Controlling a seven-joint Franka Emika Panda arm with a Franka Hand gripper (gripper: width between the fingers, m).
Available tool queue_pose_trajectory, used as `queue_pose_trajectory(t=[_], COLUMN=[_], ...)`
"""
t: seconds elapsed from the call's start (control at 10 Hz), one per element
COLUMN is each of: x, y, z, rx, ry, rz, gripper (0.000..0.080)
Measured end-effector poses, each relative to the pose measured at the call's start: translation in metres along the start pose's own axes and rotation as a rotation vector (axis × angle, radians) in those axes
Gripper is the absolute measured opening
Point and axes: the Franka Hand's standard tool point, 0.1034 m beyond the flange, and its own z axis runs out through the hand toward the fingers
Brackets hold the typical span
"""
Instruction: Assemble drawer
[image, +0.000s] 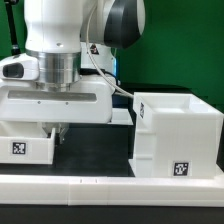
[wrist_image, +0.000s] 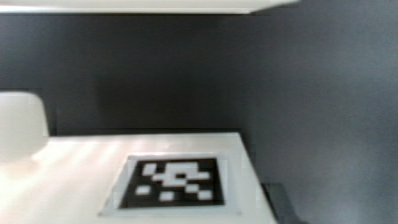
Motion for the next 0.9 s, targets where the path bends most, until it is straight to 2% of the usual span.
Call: queue_pose_trajectory(t=[0.5,0.8,0.9], x=[0.0,0.014,0.015], y=[-0.001,-0.023,-0.026], z=[-0.001,-0.026,-0.027], rx=[-0.001,-0.004,-0.003], ry=[0.0,0.022,0.026], rz=[-0.006,-0.124,-0.167], gripper=[0.0041,0.0042,0.0042])
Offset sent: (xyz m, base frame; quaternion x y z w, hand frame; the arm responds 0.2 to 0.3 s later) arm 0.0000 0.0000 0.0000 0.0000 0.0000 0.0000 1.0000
